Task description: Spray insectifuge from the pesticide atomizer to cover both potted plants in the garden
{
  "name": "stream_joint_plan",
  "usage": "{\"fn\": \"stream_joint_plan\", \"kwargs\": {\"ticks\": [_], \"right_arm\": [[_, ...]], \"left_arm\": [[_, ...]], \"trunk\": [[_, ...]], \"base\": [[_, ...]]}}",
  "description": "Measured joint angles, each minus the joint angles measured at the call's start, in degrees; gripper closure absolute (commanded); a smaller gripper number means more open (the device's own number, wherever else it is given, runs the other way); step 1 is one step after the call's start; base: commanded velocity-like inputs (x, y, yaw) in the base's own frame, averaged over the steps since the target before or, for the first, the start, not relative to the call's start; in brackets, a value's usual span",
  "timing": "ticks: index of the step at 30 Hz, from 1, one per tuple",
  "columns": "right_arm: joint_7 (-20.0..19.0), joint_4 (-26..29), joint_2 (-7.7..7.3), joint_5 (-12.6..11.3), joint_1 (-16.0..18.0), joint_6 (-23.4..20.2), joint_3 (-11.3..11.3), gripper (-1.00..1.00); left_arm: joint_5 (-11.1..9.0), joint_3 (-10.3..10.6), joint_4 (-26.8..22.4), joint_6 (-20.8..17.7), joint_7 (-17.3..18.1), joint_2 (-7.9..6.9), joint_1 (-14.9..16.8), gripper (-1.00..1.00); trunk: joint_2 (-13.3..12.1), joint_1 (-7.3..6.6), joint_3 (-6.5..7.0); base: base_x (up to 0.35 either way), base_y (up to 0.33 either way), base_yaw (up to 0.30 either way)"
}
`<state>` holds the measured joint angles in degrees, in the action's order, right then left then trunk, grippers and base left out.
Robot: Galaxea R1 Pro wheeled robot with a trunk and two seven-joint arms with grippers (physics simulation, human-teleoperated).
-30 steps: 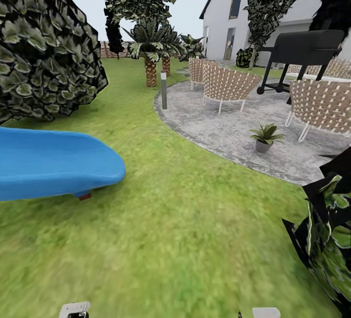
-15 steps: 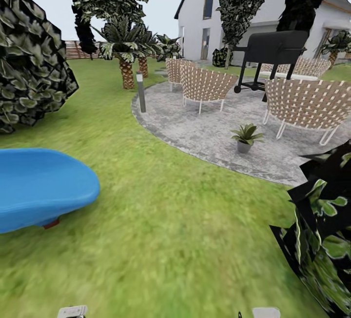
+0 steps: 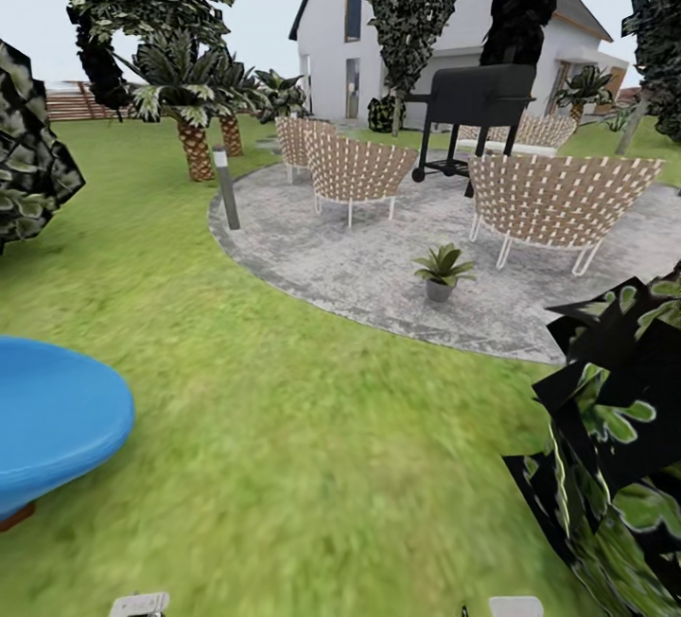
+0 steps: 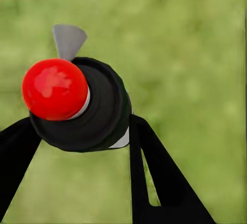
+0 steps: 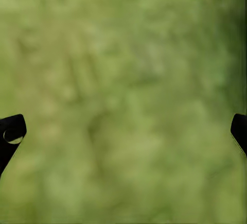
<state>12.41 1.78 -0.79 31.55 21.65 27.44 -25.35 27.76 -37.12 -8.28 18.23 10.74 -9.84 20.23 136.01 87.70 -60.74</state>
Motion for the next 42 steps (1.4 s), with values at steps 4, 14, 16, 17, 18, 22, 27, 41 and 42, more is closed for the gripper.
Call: {"fn": "stream_joint_plan", "kwargs": {"ticks": [4,14,16,17,18,22,27,41,42], "right_arm": [[0.0,0.0,0.00,0.0,0.0,0.0,0.0,-1.00],[0.0,0.0,0.08,0.0,0.0,0.0,0.0,-1.00],[0.0,0.0,0.07,0.0,0.0,0.0,0.0,-1.00],[0.0,0.0,0.05,0.0,0.0,0.0,0.0,-1.00],[0.0,0.0,0.02,0.0,0.0,0.0,0.0,-1.00],[-0.1,0.0,-0.19,0.1,0.0,0.0,0.0,-1.00],[-0.1,-0.1,-0.17,0.1,0.0,0.1,0.0,-1.00],[0.0,0.0,-0.18,0.1,0.0,0.0,0.0,-1.00],[0.0,0.0,-0.17,0.1,0.0,0.0,0.0,-1.00]], "left_arm": [[0.0,0.0,0.0,0.0,0.0,0.00,0.0,1.00],[-0.1,0.0,0.0,0.0,0.0,0.00,0.0,1.00],[-0.1,0.0,0.0,0.0,0.0,0.05,0.0,1.00],[0.0,0.0,0.0,0.0,0.0,0.06,0.0,1.00],[-0.1,0.0,0.0,0.0,0.0,0.07,0.0,1.00],[0.0,0.0,0.0,0.0,0.0,0.08,-0.1,1.00],[0.0,0.0,0.0,0.0,0.0,0.08,0.0,1.00],[0.0,0.0,0.0,0.0,0.0,0.08,0.0,1.00],[0.0,0.0,0.0,0.0,0.0,0.08,0.0,1.00]], "trunk": [[0.0,0.00,0.22],[0.0,0.00,0.79],[0.0,0.01,0.83],[0.0,0.01,0.84],[0.0,0.01,0.84],[0.0,0.00,0.85],[0.0,0.00,0.85],[0.0,0.00,0.85],[0.0,0.00,0.85]], "base": [[0.339,0.135,-0.260],[0.307,0.201,-0.222],[0.293,0.222,-0.049],[0.293,0.219,-0.024],[0.295,0.202,-0.012],[0.313,0.145,-0.003],[0.329,0.099,0.000],[0.332,0.099,0.000],[0.332,0.106,0.000]]}}
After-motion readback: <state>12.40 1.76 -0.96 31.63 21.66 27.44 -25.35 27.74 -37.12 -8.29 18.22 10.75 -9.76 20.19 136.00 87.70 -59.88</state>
